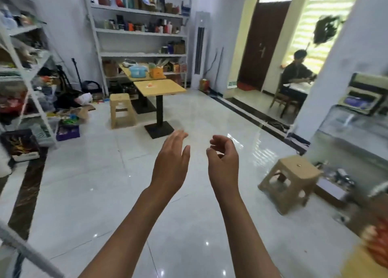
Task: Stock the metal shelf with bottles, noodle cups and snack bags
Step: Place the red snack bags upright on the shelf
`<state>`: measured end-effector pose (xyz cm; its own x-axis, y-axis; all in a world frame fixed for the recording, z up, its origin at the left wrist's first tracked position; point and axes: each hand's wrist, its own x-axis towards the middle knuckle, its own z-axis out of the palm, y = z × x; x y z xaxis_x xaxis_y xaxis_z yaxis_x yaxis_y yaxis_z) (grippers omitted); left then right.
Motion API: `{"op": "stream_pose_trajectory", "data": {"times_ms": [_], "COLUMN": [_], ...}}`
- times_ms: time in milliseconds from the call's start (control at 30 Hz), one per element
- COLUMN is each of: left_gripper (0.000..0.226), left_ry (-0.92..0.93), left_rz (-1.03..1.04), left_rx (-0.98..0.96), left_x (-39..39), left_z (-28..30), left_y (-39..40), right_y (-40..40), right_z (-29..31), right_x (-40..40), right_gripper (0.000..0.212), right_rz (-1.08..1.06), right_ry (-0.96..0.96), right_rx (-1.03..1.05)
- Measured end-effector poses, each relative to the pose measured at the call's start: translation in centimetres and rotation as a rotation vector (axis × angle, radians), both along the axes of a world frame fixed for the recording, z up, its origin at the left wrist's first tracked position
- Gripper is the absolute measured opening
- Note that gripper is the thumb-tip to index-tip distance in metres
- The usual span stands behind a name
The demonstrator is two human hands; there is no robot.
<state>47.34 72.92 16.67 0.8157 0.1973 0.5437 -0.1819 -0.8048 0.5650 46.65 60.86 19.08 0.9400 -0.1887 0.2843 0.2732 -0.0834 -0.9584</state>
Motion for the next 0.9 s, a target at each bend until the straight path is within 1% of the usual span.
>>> {"op": "stream_pose_trajectory", "data": {"times_ms": [267, 467, 567, 733, 833, 900], "left_gripper": [0.039, 0.037, 0.034, 0.031, 0.032, 0.033], "left_ry": [0.078, 0.150, 0.199, 0.311, 0.392, 0.442], "left_rz": [-0.351, -0.597, -0.718, -0.846, -0.888, -0.896], "left_rx": [0.030, -0.053, -0.069, -0.085, -0.071, -0.050], "left_x": [3.9, 5.1, 5.2, 5.2, 5.4, 5.8], "left_z": [-1.9, -2.7, -3.6, -6.6, -9.1, -10.8], "left_y": [-21.8, -37.7, -45.0, -54.6, -58.5, -60.3], "right_y": [-21.3, -36.4, -43.4, -54.1, -59.4, -62.2], "right_z": [-1.9, -4.4, -6.1, -11.5, -15.1, -17.6], "right_x": [1.1, 0.6, -0.3, -1.4, -1.7, -1.5], "right_gripper": [0.031, 0.032, 0.026, 0.027, 0.021, 0.020], "right_rz": [-0.325, -0.521, -0.629, -0.792, -0.852, -0.865], "right_ry": [0.040, 0.119, 0.135, 0.294, 0.411, 0.510], "right_rx": [0.073, 0.143, 0.129, 0.126, 0.082, 0.031]}}
